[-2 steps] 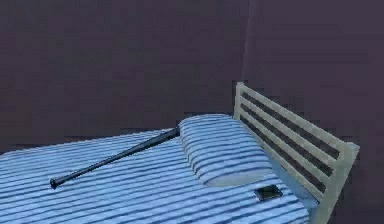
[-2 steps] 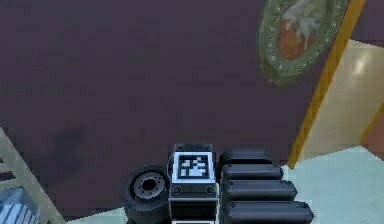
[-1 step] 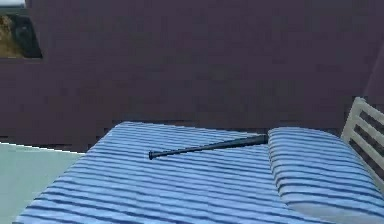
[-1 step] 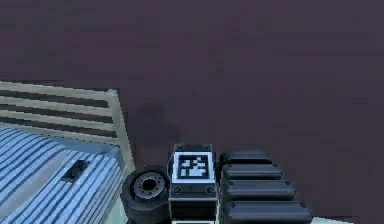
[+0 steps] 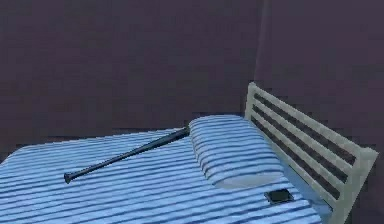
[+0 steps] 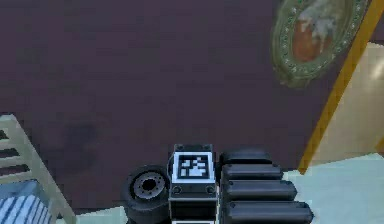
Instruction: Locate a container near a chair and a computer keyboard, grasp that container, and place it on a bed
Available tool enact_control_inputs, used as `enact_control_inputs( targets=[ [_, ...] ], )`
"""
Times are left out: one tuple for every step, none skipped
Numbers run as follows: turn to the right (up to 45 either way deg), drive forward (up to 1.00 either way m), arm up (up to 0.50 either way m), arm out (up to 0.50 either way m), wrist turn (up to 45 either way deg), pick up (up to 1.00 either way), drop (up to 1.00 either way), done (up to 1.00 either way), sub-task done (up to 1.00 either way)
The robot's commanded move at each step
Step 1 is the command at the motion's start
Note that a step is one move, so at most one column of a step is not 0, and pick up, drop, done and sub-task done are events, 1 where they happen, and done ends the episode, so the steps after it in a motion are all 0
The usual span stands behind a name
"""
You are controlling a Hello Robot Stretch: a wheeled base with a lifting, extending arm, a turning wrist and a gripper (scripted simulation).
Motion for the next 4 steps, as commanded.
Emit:
enact_control_inputs(
  targets=[
    [-27.0,0.00,0.00,0.00,0.0,0.00,0.00,0.00,0.00],
    [24.0,0.00,0.00,0.00,0.0,0.00,0.00,0.00,0.00],
    [33.0,0.00,0.00,0.00,0.0,0.00,0.00,0.00,0.00],
    [0.0,0.20,0.00,0.00,0.0,0.00,0.00,0.00,0.00]
  ],
)
